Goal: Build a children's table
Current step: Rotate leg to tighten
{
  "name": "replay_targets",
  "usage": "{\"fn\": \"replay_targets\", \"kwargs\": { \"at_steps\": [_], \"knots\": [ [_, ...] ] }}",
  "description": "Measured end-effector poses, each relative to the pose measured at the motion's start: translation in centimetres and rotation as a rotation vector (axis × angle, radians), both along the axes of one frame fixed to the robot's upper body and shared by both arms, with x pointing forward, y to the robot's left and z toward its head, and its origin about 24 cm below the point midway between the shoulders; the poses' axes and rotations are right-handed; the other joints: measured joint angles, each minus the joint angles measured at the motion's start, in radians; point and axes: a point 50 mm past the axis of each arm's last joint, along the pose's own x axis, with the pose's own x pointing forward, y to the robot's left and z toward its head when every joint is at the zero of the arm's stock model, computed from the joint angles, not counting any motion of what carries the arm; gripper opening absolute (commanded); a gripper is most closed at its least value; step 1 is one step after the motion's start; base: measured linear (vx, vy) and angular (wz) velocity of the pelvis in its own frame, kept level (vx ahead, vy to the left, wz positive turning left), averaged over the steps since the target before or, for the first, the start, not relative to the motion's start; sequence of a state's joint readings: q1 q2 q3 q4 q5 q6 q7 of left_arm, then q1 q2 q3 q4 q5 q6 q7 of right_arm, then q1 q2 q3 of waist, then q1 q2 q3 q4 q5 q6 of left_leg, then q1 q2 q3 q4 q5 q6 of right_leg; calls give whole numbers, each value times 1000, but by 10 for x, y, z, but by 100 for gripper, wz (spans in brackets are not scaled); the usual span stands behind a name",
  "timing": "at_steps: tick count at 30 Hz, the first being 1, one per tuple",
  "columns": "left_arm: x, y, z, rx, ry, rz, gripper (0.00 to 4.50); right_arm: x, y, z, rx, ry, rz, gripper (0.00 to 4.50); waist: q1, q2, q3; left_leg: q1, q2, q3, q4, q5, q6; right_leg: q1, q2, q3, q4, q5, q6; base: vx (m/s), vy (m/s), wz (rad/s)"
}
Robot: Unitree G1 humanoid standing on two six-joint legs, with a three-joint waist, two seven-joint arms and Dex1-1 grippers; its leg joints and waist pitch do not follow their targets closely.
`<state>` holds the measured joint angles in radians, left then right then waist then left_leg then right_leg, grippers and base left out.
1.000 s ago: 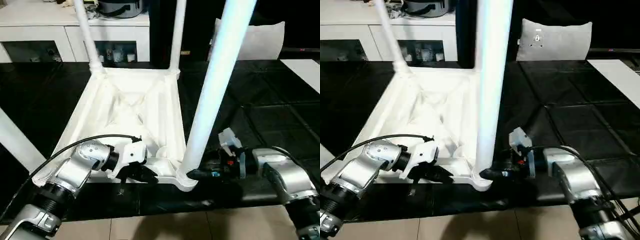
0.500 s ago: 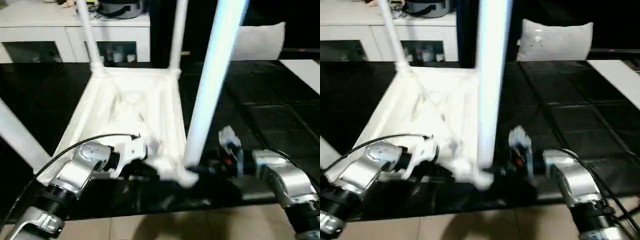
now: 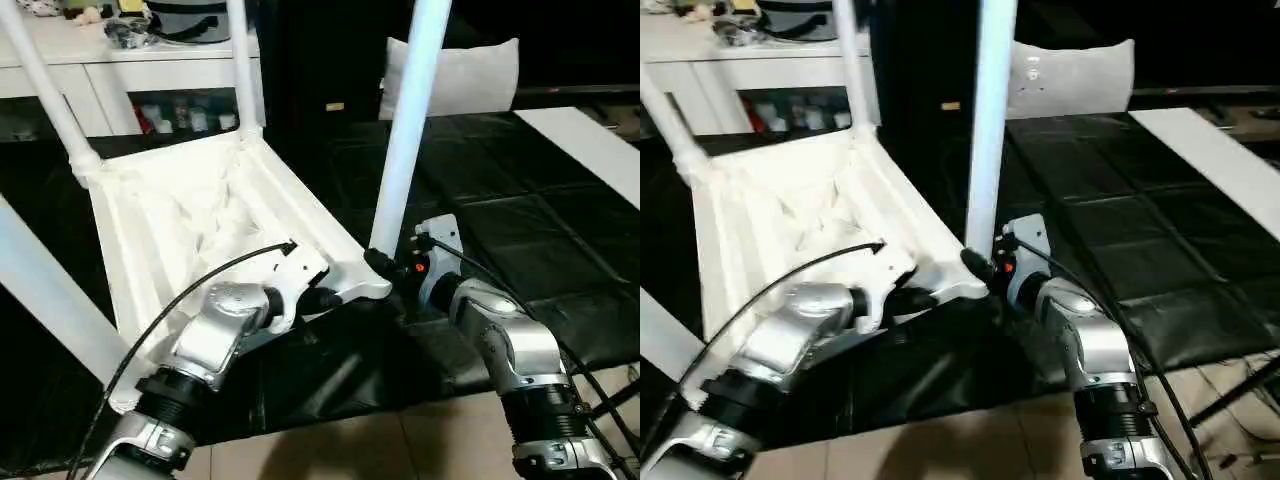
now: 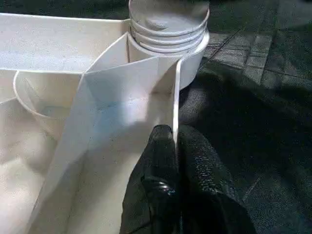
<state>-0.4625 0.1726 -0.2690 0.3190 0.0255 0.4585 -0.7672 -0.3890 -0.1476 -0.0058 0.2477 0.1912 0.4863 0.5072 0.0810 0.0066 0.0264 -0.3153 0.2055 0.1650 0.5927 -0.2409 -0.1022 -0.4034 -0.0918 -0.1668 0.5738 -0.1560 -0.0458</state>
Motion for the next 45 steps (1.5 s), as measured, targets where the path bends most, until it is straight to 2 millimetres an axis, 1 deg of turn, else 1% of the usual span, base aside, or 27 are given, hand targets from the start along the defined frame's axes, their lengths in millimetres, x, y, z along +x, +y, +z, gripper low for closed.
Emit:
{"fn": "replay_targets", "kwargs": {
  "at_steps": [1,3,4,5,7,11,12,14,18,21,23,25,27,30,32,34,37,40,42,43,45],
  "knots": [
    [0,-1,0,0,-1,-6,0,0,-1,0,-2,-1,1,308,4,0,0,0,0,0,-1,0,1,0,0,0,0,0,0,0,0,0],
    [-1,0,1,6,-7,-13,0,-1,-1,1,0,-3,11,314,5,0,0,0,0,0,-1,0,1,-1,0,0,0,0,0,0,0,0],
    [-2,0,1,13,-12,-20,0,-1,-2,1,-3,-5,25,323,5,0,0,0,0,0,-1,0,1,-1,0,0,0,0,0,0,0,0],
    [-2,1,1,15,-13,-24,0,-2,-3,1,-5,-7,35,343,4,0,0,0,0,0,-2,0,1,-1,0,1,0,0,0,0,0,0],
    [-4,5,2,24,-18,-41,0,-4,-6,0,-11,-13,73,351,4,0,0,0,0,0,-2,0,1,-1,0,1,0,-1,1,0,0,0],
    [-6,13,2,36,-28,-101,0,-10,-17,-1,-44,-11,172,387,8,1,1,-1,0,1,-3,0,2,-2,0,1,0,-2,1,0,0,0],
    [-7,15,2,32,-24,-115,0,-11,-21,-1,-53,-8,198,387,9,1,1,-1,0,1,-3,0,2,-2,0,1,0,-2,1,0,0,0],
    [-8,20,3,37,-26,-145,0,-14,-27,1,-71,-11,256,415,10,0,1,-1,0,1,-3,0,2,-3,0,1,0,-2,1,0,0,0],
    [-10,31,3,61,-33,-222,0,-19,-38,6,-112,-22,405,423,12,0,2,-1,0,1,-3,1,3,-3,0,1,1,-2,1,0,0,0],
    [-12,39,4,73,-40,-285,0,-23,-42,10,-107,-28,498,423,19,-1,2,-1,0,1,-2,1,3,-3,0,1,1,-2,1,0,0,0],
    [-15,43,5,83,-31,-349,0,-28,-41,10,-107,-23,599,423,27,-2,2,-1,0,1,-2,1,3,-3,0,1,1,-2,1,0,0,0],
    [-17,48,5,101,-24,-405,0,-30,-41,10,-101,-16,660,389,37,-3,2,-1,0,1,-2,2,5,-3,0,2,1,-2,1,0,0,0],
    [-19,52,7,121,-18,-458,0,-33,-39,9,-96,-9,708,386,43,-4,2,-1,0,1,-2,2,6,-3,0,2,2,-2,1,0,0,0],
    [-22,54,8,133,-10,-518,0,-35,-38,7,-85,1,750,352,55,-5,2,-1,0,1,-2,2,6,-3,0,3,2,-2,1,0,0,0],
    [-24,53,8,137,-9,-554,0,-36,-37,5,-73,13,778,341,64,-6,2,0,0,2,-2,2,6,-3,0,3,2,-2,1,0,0,0],
    [-25,52,8,137,-7,-579,0,-38,-35,4,-59,19,805,311,66,-6,2,0,0,2,-2,2,6,-3,0,3,3,-2,1,0,0,0],
    [-26,52,9,144,-9,-602,0,-39,-34,4,-44,23,833,291,66,-6,2,0,0,2,-1,2,6,-3,0,3,3,-2,1,0,0,0],
    [-27,52,9,146,-9,-614,0,-40,-33,4,-33,21,843,258,66,-7,2,0,0,2,-1,2,6,-3,0,3,3,-2,1,0,0,0],
    [-27,53,9,146,-8,-617,0,-39,-31,4,-25,15,850,253,66,-7,2,0,0,3,-1,2,6,-3,0,3,3,-2,1,0,0,0],
    [-26,53,9,146,-8,-618,0,-38,-31,5,-25,12,856,235,66,-7,2,0,0,3,-1,2,6,-3,0,3,3,-2,1,0,0,0],
    [-26,53,9,146,-11,-619,0,-38,-31,6,-25,10,861,221,66,-8,2,0,0,3,-1,2,6,-3,0,3,4,-2,1,0,0,0]
  ]
}}
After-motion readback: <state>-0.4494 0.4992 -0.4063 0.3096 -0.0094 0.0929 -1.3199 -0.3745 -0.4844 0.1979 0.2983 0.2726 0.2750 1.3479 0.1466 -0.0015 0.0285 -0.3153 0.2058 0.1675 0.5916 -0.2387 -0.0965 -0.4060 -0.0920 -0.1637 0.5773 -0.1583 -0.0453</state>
